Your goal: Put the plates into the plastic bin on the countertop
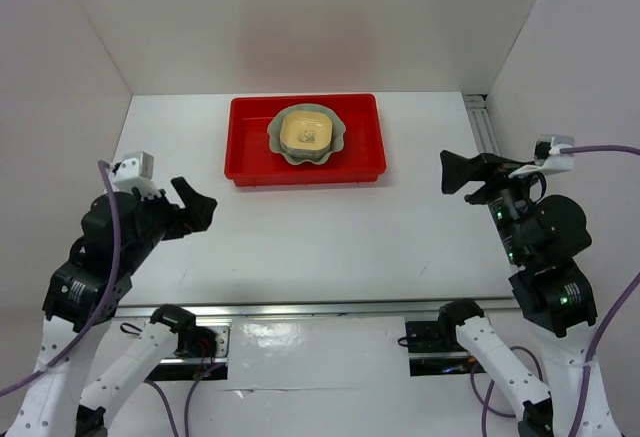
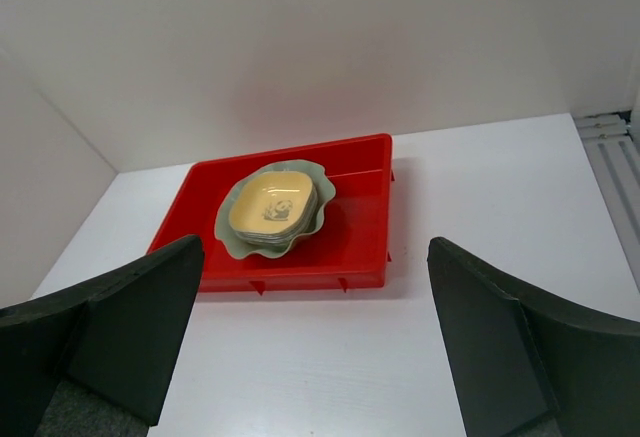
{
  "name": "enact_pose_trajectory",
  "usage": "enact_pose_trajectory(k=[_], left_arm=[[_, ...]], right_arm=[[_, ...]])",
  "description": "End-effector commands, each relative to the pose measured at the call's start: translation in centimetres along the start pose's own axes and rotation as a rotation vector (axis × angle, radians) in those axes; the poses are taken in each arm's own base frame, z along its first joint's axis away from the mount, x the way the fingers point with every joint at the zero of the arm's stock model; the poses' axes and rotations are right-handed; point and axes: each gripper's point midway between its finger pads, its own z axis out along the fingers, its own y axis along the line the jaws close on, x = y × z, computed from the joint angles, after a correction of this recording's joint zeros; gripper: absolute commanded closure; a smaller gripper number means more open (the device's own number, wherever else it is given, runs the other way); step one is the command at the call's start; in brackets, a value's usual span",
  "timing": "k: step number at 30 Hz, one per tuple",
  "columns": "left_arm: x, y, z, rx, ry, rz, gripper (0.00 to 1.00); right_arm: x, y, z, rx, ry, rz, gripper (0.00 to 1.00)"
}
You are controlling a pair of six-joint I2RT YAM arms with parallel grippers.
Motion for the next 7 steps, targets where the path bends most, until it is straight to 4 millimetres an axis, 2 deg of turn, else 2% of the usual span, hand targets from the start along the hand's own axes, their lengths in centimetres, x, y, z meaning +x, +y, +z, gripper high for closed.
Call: enact_pose_trajectory(k=[1,2,7], left_arm=[[-3.98,-1.09,-2.47,0.039,-0.152,-0.018,0.0],[-4.39,-1.24,-3.03,0.049,-0.171,-0.02,0.0],[-4.7,-1.77,-3.26,0.071,-0.17,-0.01,0.0]], right_arm=[[-0.52,-0.69,-0.54,0.037,-0.01,-0.019,0.0],[-0.14,-0.79,-0.42,0.04,-0.002,-0.021,0.0],[0.37,-0.86,-0.22,0.048,0.018,-0.015,0.0]])
